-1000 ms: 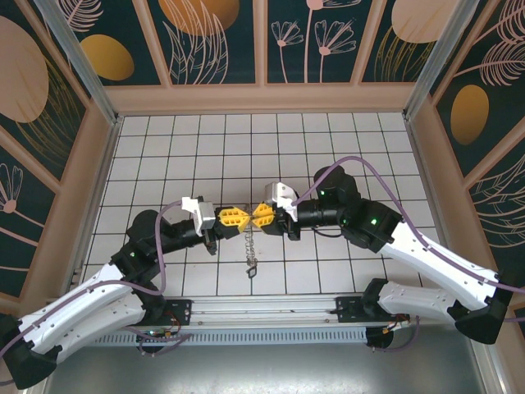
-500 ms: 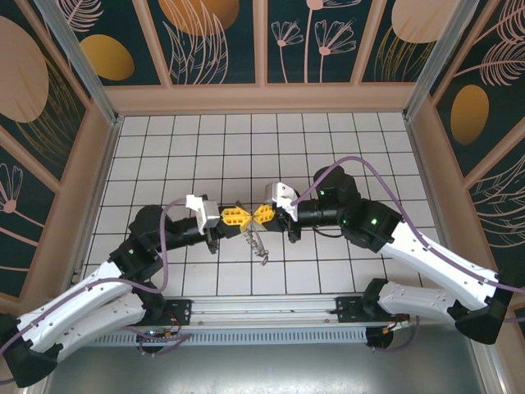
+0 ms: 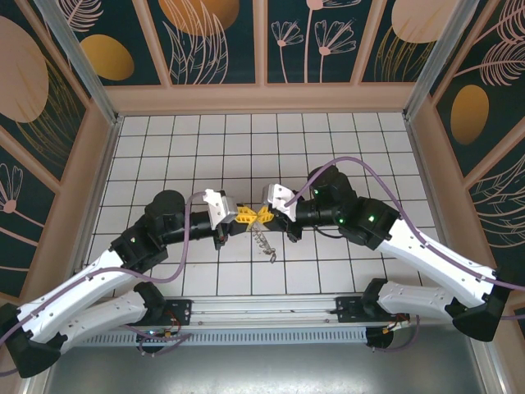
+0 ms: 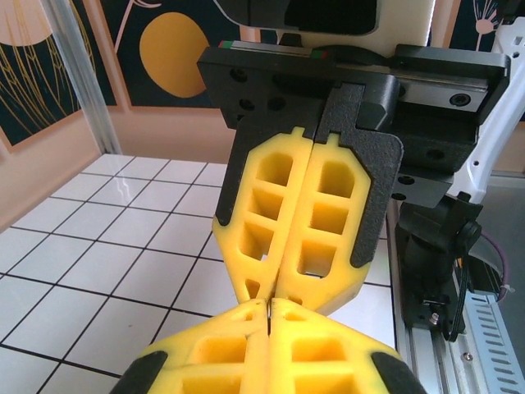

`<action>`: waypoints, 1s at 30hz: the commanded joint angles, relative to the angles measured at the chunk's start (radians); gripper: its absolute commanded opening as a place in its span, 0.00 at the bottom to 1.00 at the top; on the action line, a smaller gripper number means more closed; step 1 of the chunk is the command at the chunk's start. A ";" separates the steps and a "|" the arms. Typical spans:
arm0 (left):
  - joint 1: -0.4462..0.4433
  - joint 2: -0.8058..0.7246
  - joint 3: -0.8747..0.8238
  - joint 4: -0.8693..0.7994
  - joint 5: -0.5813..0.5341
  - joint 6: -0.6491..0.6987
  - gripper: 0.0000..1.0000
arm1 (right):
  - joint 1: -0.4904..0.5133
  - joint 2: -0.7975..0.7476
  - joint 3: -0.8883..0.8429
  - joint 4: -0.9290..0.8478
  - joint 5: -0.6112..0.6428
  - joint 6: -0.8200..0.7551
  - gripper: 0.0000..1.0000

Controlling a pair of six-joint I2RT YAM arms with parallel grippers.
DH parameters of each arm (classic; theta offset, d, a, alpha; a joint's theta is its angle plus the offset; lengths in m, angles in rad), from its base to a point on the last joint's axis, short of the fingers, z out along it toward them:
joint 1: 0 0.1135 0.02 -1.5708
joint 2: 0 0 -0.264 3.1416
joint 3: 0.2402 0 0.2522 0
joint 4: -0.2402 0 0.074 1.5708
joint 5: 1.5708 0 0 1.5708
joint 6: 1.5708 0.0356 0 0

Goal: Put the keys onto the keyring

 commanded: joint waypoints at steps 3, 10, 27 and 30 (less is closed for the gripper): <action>0.008 -0.035 -0.043 0.032 -0.044 -0.021 0.00 | 0.006 -0.037 0.049 0.044 -0.043 -0.008 0.00; 0.009 -0.070 -0.075 0.162 -0.047 -0.041 0.00 | 0.006 -0.037 -0.004 0.058 -0.013 0.066 0.16; 0.008 -0.077 -0.081 0.178 -0.035 -0.033 0.00 | 0.006 -0.020 -0.018 0.076 0.007 0.095 0.09; 0.008 -0.080 -0.080 0.179 -0.032 -0.030 0.00 | 0.006 -0.017 -0.020 0.078 0.012 0.097 0.01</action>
